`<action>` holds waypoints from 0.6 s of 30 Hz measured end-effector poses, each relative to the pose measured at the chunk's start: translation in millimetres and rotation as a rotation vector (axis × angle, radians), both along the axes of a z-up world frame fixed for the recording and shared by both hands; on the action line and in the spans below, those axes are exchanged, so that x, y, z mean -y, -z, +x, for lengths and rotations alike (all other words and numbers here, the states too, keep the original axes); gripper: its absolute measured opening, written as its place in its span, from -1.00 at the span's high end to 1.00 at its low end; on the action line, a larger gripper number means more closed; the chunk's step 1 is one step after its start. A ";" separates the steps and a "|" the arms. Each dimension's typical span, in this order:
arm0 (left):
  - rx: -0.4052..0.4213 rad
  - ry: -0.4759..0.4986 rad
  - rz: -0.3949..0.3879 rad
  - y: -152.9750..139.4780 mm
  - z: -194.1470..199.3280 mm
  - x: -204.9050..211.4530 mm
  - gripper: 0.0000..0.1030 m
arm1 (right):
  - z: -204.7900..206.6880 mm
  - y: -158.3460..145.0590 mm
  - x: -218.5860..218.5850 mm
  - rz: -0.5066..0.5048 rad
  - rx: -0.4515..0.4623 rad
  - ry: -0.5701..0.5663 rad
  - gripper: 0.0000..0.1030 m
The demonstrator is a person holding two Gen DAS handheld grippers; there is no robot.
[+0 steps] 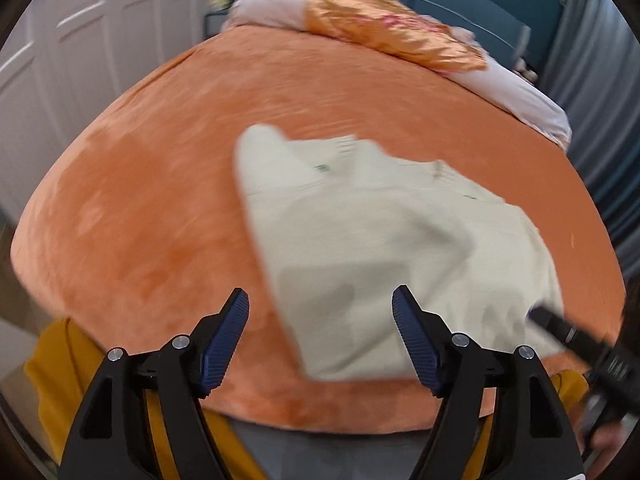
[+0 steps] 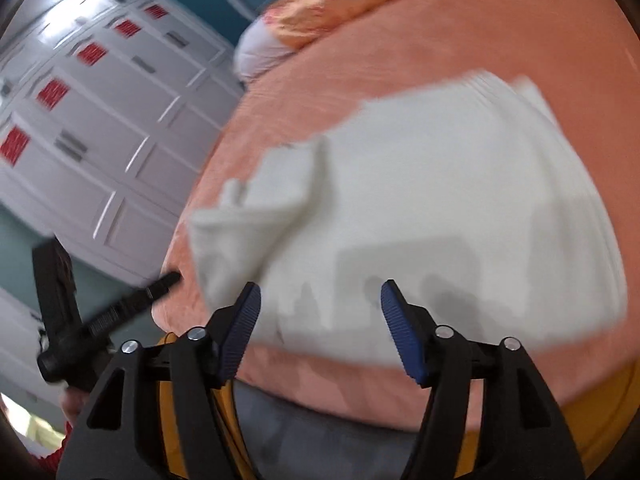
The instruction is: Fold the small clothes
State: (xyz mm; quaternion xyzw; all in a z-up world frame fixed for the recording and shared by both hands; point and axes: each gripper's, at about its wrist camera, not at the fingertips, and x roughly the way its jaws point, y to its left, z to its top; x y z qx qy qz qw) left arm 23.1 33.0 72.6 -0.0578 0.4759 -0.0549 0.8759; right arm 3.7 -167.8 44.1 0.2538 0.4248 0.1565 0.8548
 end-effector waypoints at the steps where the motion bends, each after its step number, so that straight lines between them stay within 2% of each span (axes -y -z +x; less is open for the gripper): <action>1: -0.010 -0.025 0.004 3.0 -2.1 -10.9 -0.39 | 11.8 -8.4 -12.7 -0.042 0.022 -0.036 -0.35; 2: -0.017 -0.036 0.002 3.4 -2.3 -14.6 -0.39 | 22.4 -14.6 -24.4 -0.080 0.041 -0.070 -0.43; 6: -0.024 -0.076 -0.026 6.6 -8.0 -36.0 -0.39 | 57.9 -20.5 -63.1 -0.218 0.062 -0.173 -0.50; 12: -0.026 -0.091 -0.055 9.5 -7.4 -53.4 -0.39 | 95.3 -4.0 -112.9 -0.294 0.009 -0.368 -0.47; 13: -0.026 -0.097 -0.063 8.8 -5.6 -55.9 -0.39 | 97.8 0.7 -115.1 -0.291 -0.012 -0.388 -0.22; 14: -0.022 -0.102 -0.073 7.2 -5.0 -57.5 -0.39 | 100.0 3.7 -116.1 -0.279 -0.037 -0.411 0.35; 15: -0.019 -0.103 -0.080 5.9 -3.1 -58.1 -0.39 | 99.9 4.2 -115.7 -0.257 -0.063 -0.429 0.71; 16: -0.014 -0.104 -0.095 2.6 -1.7 -60.0 -0.39 | 96.1 -3.7 -110.9 -0.223 -0.050 -0.419 0.83; 18: -0.001 -0.098 -0.115 -3.1 1.1 -58.6 -0.39 | 76.2 -36.9 -88.8 -0.155 0.047 -0.371 0.84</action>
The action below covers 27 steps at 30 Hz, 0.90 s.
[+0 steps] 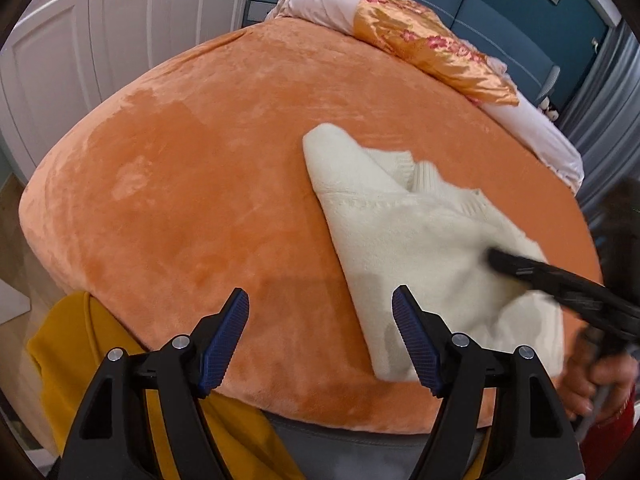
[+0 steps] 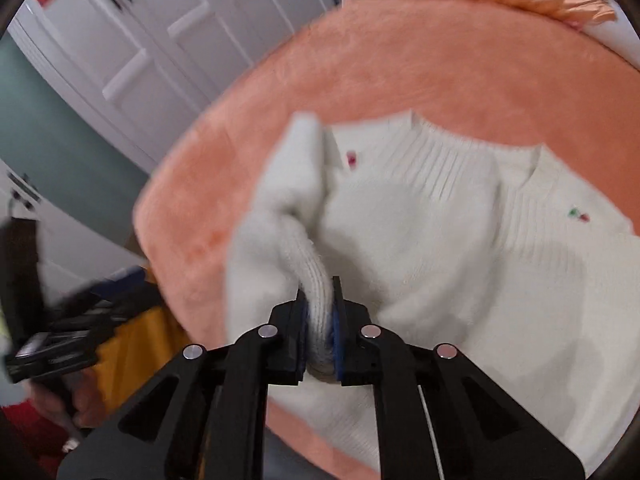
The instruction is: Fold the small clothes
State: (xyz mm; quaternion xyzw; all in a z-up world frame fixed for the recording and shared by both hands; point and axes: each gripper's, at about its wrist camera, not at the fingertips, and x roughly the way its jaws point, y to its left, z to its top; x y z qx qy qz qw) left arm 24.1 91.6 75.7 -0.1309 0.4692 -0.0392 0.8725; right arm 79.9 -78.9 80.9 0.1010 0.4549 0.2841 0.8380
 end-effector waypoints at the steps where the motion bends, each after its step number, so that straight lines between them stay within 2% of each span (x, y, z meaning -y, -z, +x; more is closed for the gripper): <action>1: 0.009 0.007 -0.009 -2.7 1.0 0.9 -0.39 | -13.9 -20.6 18.4 0.056 0.043 0.041 0.85; 3: 0.036 0.040 -0.034 -10.7 1.2 8.8 -0.39 | -42.9 -49.4 57.6 0.136 0.112 0.118 0.88; 5: 0.052 0.088 -0.052 -16.0 1.8 24.3 -0.39 | -72.3 -55.5 96.5 0.132 0.145 0.217 0.89; 6: 0.054 0.112 -0.059 -17.2 2.3 32.8 -0.39 | -82.6 -47.3 111.9 0.115 0.131 0.262 0.89; 9: 0.036 0.199 -0.080 -12.9 6.3 68.9 -0.39 | -98.2 31.7 151.8 0.095 -0.070 0.400 0.89; 11: 0.009 0.254 -0.082 -7.2 8.9 95.6 -0.39 | -103.1 71.6 156.2 0.050 -0.157 0.422 0.91; 12: 0.007 0.288 -0.075 -5.6 8.9 109.8 -0.39 | -104.9 80.9 156.1 0.061 -0.174 0.424 0.91; 15: 0.007 0.354 0.009 -1.7 6.1 142.4 -0.39 | -111.4 78.7 156.1 0.125 -0.159 0.435 0.90; 18: 0.016 0.383 0.015 -2.7 2.1 151.9 -0.39 | -109.3 60.6 164.0 0.156 -0.117 0.447 0.82; 21: 0.009 0.386 0.030 -0.1 0.4 153.6 -0.39 | -107.7 46.4 177.3 0.233 -0.094 0.461 0.51; 23: 0.001 0.372 0.021 0.5 -0.2 152.1 -0.39 | -93.8 38.9 176.1 0.271 -0.081 0.454 -0.03; 25: -0.001 0.351 0.012 0.5 -1.2 147.9 -0.39 | -68.2 38.2 164.6 0.268 -0.086 0.405 -0.23; 27: -0.001 0.340 0.016 -0.2 -2.7 143.3 -0.39 | -42.8 52.1 148.7 0.275 -0.132 0.355 -0.32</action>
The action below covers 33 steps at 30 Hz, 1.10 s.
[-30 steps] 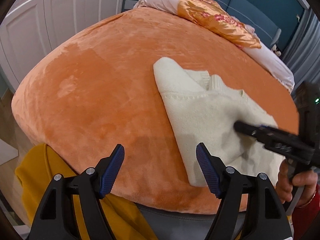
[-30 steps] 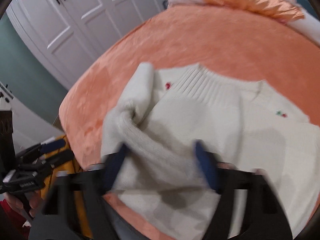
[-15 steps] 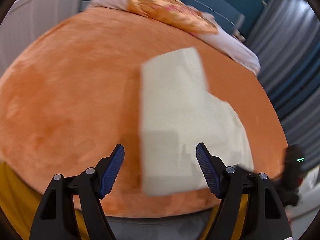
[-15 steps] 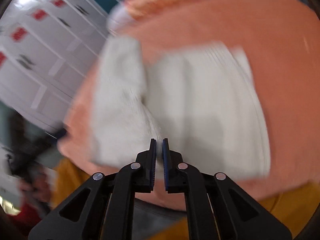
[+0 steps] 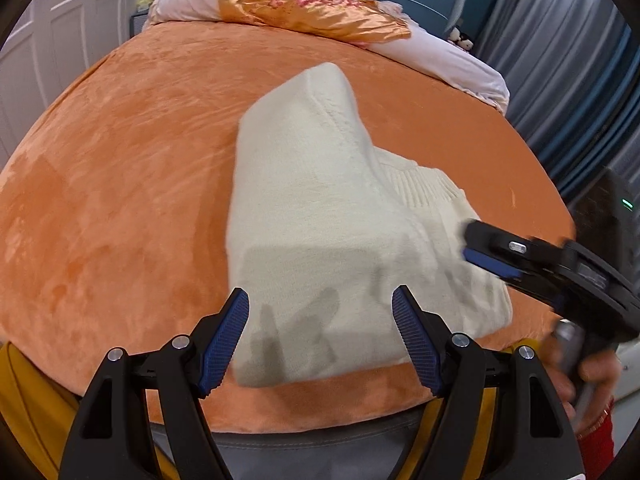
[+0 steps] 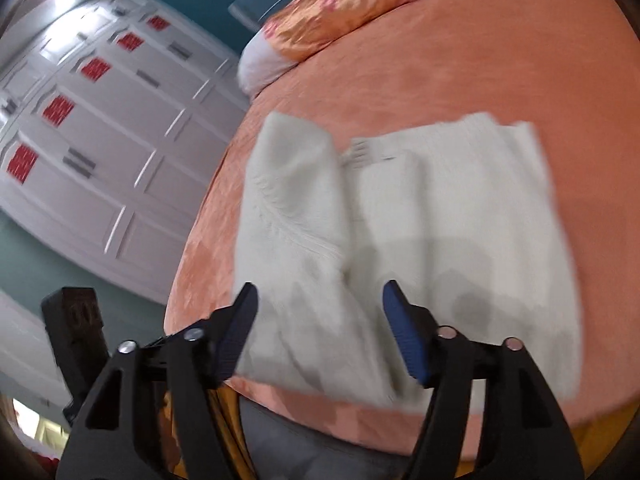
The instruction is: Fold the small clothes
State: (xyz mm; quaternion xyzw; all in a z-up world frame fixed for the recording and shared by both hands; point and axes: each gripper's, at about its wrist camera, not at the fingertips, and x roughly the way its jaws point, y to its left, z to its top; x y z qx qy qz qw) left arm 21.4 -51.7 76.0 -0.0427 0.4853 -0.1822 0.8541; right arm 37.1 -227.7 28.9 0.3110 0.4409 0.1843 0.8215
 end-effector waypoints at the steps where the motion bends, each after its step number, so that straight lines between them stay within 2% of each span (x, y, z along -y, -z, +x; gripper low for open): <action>1: 0.001 -0.004 0.004 -0.8 -0.3 -0.7 -0.39 | 10.2 7.2 -8.1 0.008 -0.031 -0.016 -0.32; 2: 0.005 -0.011 0.008 -2.5 -0.6 -4.2 -0.39 | 15.4 14.9 -12.5 0.009 -0.064 -0.031 -0.24; 3: 0.009 -0.017 0.011 -4.0 -0.5 -7.3 -0.39 | 20.5 19.1 -18.1 -0.009 -0.083 -0.037 0.03; 4: 0.015 -0.027 0.011 -6.7 -0.9 -11.4 -0.39 | 19.5 13.4 -23.4 -0.066 -0.065 -0.032 0.45; 5: 0.020 -0.033 0.008 -9.2 -0.6 -16.0 -0.39 | 13.2 0.6 -23.8 -0.070 -0.012 -0.030 0.82; 7: 0.032 -0.046 -0.003 -13.4 -0.9 -23.9 -0.39 | -16.4 -36.2 -14.1 -0.004 0.142 0.003 0.83; 8: 0.037 -0.052 -0.012 -15.5 -1.3 -27.9 -0.39 | -33.1 -53.5 -11.1 -0.033 0.193 0.024 0.84; 10: 0.038 -0.053 -0.036 -16.9 -1.4 -31.5 -0.39 | -58.4 -62.9 -4.1 -0.111 0.223 0.067 0.84; 11: 0.034 -0.052 -0.044 -15.4 -0.9 -30.2 -0.39 | -63.9 -52.7 1.4 -0.124 0.191 0.083 0.84; 14: -0.004 -0.031 -0.054 -4.7 2.0 -16.5 -0.39 | -57.3 17.5 13.0 -0.178 -0.044 0.084 0.82; 15: -0.016 -0.022 -0.052 -2.3 2.5 -12.6 -0.39 | -57.4 31.4 13.9 -0.184 -0.086 0.084 0.78; 16: -0.024 -0.007 -0.051 -1.1 2.5 -6.6 -0.39 | -60.6 31.4 12.7 -0.178 -0.079 0.098 0.75; 18: -0.010 0.013 -0.033 -2.2 -0.8 2.3 -0.39 | -64.6 14.5 9.5 -0.191 -0.040 0.112 0.63; 19: -0.001 0.022 -0.020 -2.7 -2.7 5.5 -0.39 | -67.9 3.1 10.3 -0.191 -0.014 0.133 0.45; 20: 0.000 0.029 -0.015 -1.3 -3.8 6.1 -0.39 | -69.5 0.3 11.7 -0.189 -0.002 0.146 0.11; 22: -0.011 0.030 -0.004 3.3 -3.9 5.9 -0.39 | -72.6 -4.8 16.2 -0.189 0.018 0.179 -0.19; 24: -0.027 0.020 -0.002 8.3 -3.5 3.7 -0.39 | -68.4 1.6 20.6 -0.180 -0.014 0.187 -0.20; 28: -0.038 -0.002 0.000 12.3 -6.9 -2.4 -0.39 | -43.3 32.6 15.4 -0.015 -0.123 0.136 -0.25; 31: -0.028 -0.014 0.014 11.2 -10.5 -8.8 -0.39 | -31.1 39.0 2.0 0.042 -0.138 0.122 -0.26; 33: -0.026 -0.027 0.012 9.4 -11.2 -12.9 -0.39 | -22.3 36.7 -6.9 0.026 -0.134 0.102 0.20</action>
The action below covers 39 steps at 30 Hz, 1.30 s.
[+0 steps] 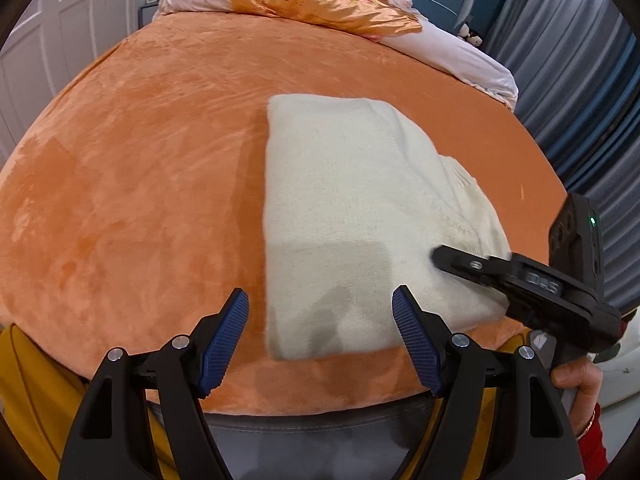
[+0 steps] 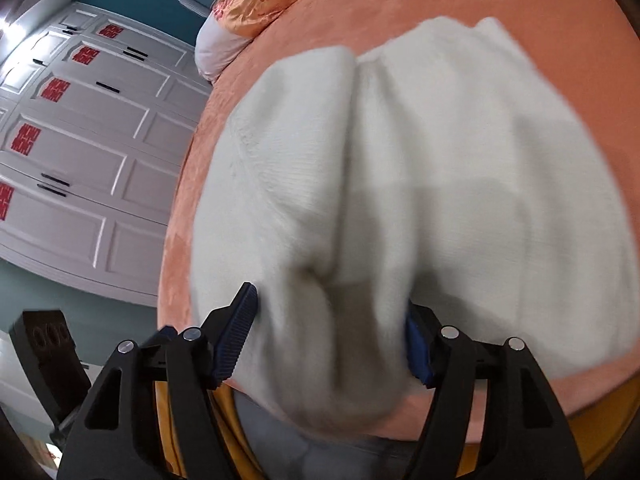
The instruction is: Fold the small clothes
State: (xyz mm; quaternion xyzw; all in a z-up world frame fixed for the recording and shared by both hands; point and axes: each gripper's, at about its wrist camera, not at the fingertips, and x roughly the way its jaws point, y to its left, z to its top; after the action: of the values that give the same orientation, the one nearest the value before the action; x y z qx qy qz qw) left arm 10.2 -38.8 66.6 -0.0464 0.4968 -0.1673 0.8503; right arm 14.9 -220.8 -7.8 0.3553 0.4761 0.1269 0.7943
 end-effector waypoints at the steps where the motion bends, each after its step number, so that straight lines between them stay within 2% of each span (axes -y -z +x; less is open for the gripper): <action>1: 0.002 -0.008 -0.005 -2.4 0.3 -2.5 -0.39 | 6.4 -12.0 -6.5 -0.030 0.012 -0.018 0.59; 3: 0.017 -0.020 -0.012 -10.0 0.8 -4.9 -0.39 | 6.6 -44.1 -7.5 -0.046 0.114 -0.036 0.68; 5: 0.043 -0.024 -0.036 -22.9 1.3 -5.9 -0.39 | -3.7 -102.5 -1.0 -0.036 0.258 -0.046 0.71; 7: 0.079 -0.009 -0.067 -38.3 0.9 -2.9 -0.39 | -22.0 -148.8 8.5 -0.118 0.391 -0.036 0.71; 9: 0.101 0.009 -0.078 -45.4 0.9 4.3 -0.39 | -37.9 -164.4 29.4 -0.153 0.443 -0.004 0.71; 11: 0.092 0.037 -0.087 -43.6 2.7 17.5 -0.39 | -45.6 -138.9 64.8 -0.183 0.370 0.051 0.71; 12: 0.077 0.051 -0.092 -40.1 4.0 23.9 -0.39 | -41.8 -106.0 85.2 -0.177 0.271 0.074 0.71; 15: 0.028 0.096 -0.106 -28.3 6.2 47.9 -0.39 | -35.9 -23.0 110.6 -0.164 0.055 0.103 0.71; 17: 0.037 0.112 -0.088 -28.0 5.4 65.1 -0.39 | -44.6 -5.1 112.9 -0.124 0.052 0.116 0.71; 20: 0.059 0.123 -0.072 -31.5 7.9 82.4 -0.39 | -46.2 -10.8 115.3 -0.097 0.078 0.129 0.71; 23: 0.079 0.116 -0.042 -28.8 12.0 93.4 -0.39 | -47.7 -38.6 105.9 -0.086 0.151 0.100 0.71; 26: 0.084 0.071 0.078 -7.9 20.7 97.5 -0.39 | -51.6 -51.0 99.9 -0.109 0.207 0.051 0.71; 27: 0.073 0.064 0.106 -0.7 22.6 94.8 -0.39 | -49.3 -47.1 97.6 -0.130 0.194 0.043 0.70; 29: 0.032 0.063 0.146 18.3 26.0 91.8 -0.42 | -39.1 -21.5 99.4 -0.152 0.107 0.042 0.70; 31: 0.002 0.076 0.152 32.0 27.0 89.7 -0.45 | -41.6 7.8 107.8 -0.104 0.044 0.060 0.66; 33: 0.006 0.077 0.162 40.4 24.5 86.5 -0.46 | -48.9 10.6 111.3 -0.046 0.040 0.078 0.64; 37: -0.022 0.068 0.063 25.3 19.4 65.5 -0.44 | -66.8 -16.7 107.1 -0.153 0.039 0.119 0.54; 39: 0.007 0.030 0.037 10.2 9.9 40.7 -0.43 | -84.5 -31.1 104.5 -0.214 0.061 0.147 0.53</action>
State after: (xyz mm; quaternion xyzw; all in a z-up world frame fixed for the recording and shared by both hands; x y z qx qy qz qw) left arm 20.1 -79.5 56.4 -0.0227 0.4975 -0.1711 0.8501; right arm -69.7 -325.2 23.3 0.2984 0.4354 0.0277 0.8489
